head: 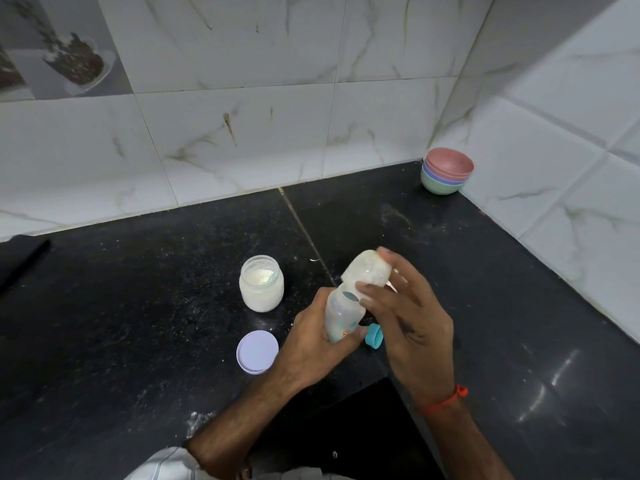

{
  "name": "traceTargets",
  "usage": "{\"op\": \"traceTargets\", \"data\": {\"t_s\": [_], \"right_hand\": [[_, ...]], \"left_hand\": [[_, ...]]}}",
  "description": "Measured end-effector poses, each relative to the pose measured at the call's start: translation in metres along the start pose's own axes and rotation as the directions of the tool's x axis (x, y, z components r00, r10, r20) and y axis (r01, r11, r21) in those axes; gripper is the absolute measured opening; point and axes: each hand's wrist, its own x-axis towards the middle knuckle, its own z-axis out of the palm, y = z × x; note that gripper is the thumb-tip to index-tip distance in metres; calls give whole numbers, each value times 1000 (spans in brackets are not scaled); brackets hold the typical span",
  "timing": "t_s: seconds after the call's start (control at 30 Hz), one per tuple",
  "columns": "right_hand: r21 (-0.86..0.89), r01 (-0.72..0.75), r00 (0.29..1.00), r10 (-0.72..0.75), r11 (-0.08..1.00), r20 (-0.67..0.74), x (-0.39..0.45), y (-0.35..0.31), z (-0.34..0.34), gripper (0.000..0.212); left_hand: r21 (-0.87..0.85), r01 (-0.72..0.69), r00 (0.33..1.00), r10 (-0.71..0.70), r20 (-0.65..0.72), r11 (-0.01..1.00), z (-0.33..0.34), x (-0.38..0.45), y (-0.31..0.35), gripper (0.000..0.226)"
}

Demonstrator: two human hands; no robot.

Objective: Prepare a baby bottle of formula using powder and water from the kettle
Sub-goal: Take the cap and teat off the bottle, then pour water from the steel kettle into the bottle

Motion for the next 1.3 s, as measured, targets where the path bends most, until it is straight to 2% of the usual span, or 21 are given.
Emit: {"op": "traceTargets", "data": {"t_s": [0.07, 0.13, 0.2, 0.27, 0.33, 0.4, 0.47, 0.5, 0.57, 0.63, 0.77, 0.87, 0.9, 0.93, 1.0, 1.03, 1.07, 1.1, 1.17, 1.23, 1.3], "right_hand": [[242, -236, 953, 273, 941, -130, -1, -1, 2, 32], [536, -399, 828, 543, 744, -137, -4, 7, 4, 34], [725, -472, 691, 721, 501, -49, -7, 18, 7, 36], [822, -505, 555, 828, 262, 77, -13, 31, 14, 44], [835, -535, 483, 857, 126, 180, -21, 42, 25, 55], [768, -621, 484, 848, 158, 216, -31, 57, 40, 56], [542, -764, 523, 827, 350, 204, -40, 74, 56, 49], [340, -809, 558, 808, 480, 186, -45, 85, 63, 46], [-76, -734, 654, 732, 675, 190, -54, 104, 77, 44], [-282, -619, 693, 678, 733, 245, -67, 120, 89, 48], [-385, -594, 663, 701, 707, 264, -85, 136, 101, 63], [-411, -569, 667, 692, 712, 276, -82, 126, 96, 86], [-383, -562, 689, 671, 733, 273, -78, 117, 92, 89], [-333, -541, 742, 625, 772, 242, -73, 108, 85, 84], [-260, -453, 871, 485, 853, 73, -57, 90, 65, 58], [-232, -422, 905, 422, 876, -53, -48, 85, 54, 45], [-192, -433, 898, 403, 881, -176, -40, 88, 42, 37], [-145, -488, 856, 439, 860, -273, -31, 95, 30, 36], [-73, -662, 710, 594, 746, -380, -20, 122, 7, 49], [-3, -800, 556, 739, 600, -379, -14, 150, -12, 56], [57, -837, 512, 814, 545, -274, -14, 172, -20, 46]], "left_hand": [[13, -7, 1000, 8, -17, 1000, -1, -1, -3, 51], [37, -56, 996, 58, -74, 998, -3, -2, -8, 52], [88, -131, 979, 143, -145, 987, -6, -5, -14, 55], [127, -170, 962, 193, -192, 977, -12, -10, -22, 57], [139, -162, 956, 190, -221, 977, -20, -17, -27, 64], [131, -140, 953, 169, -250, 981, -27, -23, -32, 68], [136, -115, 945, 151, -291, 984, -33, -29, -33, 63], [132, -111, 940, 147, -307, 985, -35, -32, -33, 62], [114, -111, 936, 142, -321, 987, -38, -37, -34, 64], [116, -101, 935, 134, -330, 988, -42, -42, -36, 63], [114, -47, 932, 85, -353, 992, -49, -47, -42, 59], [121, -34, 931, 75, -358, 992, -51, -48, -43, 59], [120, -32, 931, 73, -358, 992, -50, -48, -42, 59], [118, -30, 931, 70, -358, 993, -49, -48, -42, 59], [117, -24, 933, 64, -353, 993, -46, -47, -41, 58], [117, -21, 935, 61, -349, 993, -43, -46, -41, 58], [115, -18, 938, 56, -343, 993, -41, -45, -41, 57], [106, -17, 941, 52, -335, 994, -37, -44, -40, 57], [86, -25, 947, 51, -318, 996, -30, -42, -38, 57], [75, -35, 953, 56, -299, 997, -22, -39, -34, 55], [69, -33, 959, 51, -279, 997, -14, -35, -31, 55]]}}
